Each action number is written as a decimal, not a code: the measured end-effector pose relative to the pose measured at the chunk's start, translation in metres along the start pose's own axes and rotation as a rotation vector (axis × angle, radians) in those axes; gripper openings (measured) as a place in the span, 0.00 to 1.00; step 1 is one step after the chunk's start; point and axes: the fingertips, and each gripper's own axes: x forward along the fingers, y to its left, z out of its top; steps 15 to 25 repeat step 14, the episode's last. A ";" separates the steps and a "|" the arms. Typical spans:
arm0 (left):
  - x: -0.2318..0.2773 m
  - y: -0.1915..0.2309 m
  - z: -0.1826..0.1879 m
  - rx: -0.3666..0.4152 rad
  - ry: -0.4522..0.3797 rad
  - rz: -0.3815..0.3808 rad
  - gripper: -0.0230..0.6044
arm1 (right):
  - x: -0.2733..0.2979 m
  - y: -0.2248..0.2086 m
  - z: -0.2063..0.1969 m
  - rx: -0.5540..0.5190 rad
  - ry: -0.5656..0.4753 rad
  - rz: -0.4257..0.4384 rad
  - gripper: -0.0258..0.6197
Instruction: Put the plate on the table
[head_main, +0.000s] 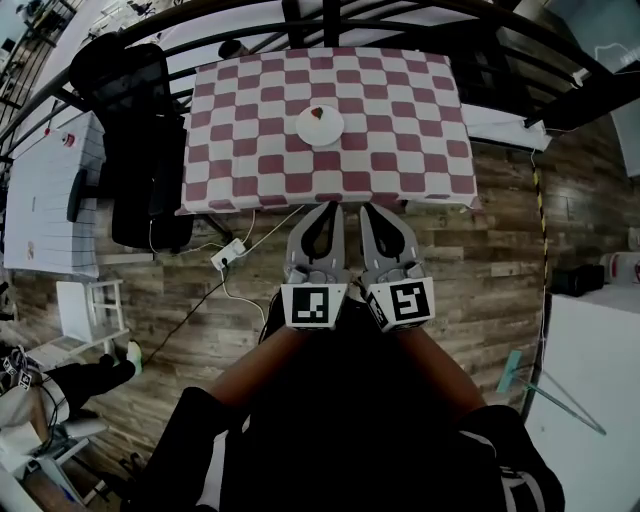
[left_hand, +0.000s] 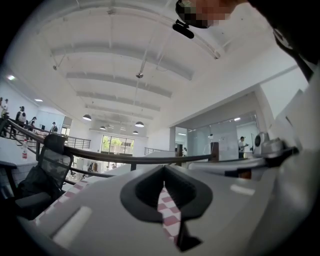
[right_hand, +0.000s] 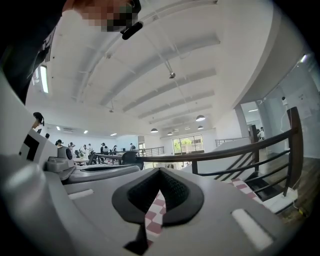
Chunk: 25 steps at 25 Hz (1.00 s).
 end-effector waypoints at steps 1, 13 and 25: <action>-0.002 -0.004 -0.001 0.000 0.000 -0.005 0.05 | -0.004 -0.001 0.001 -0.010 -0.003 -0.004 0.04; -0.019 -0.030 0.004 0.011 -0.025 -0.050 0.05 | -0.030 -0.003 -0.002 0.013 0.016 -0.032 0.04; -0.021 -0.030 0.004 0.012 -0.024 -0.050 0.05 | -0.032 -0.002 -0.002 0.002 0.015 -0.031 0.04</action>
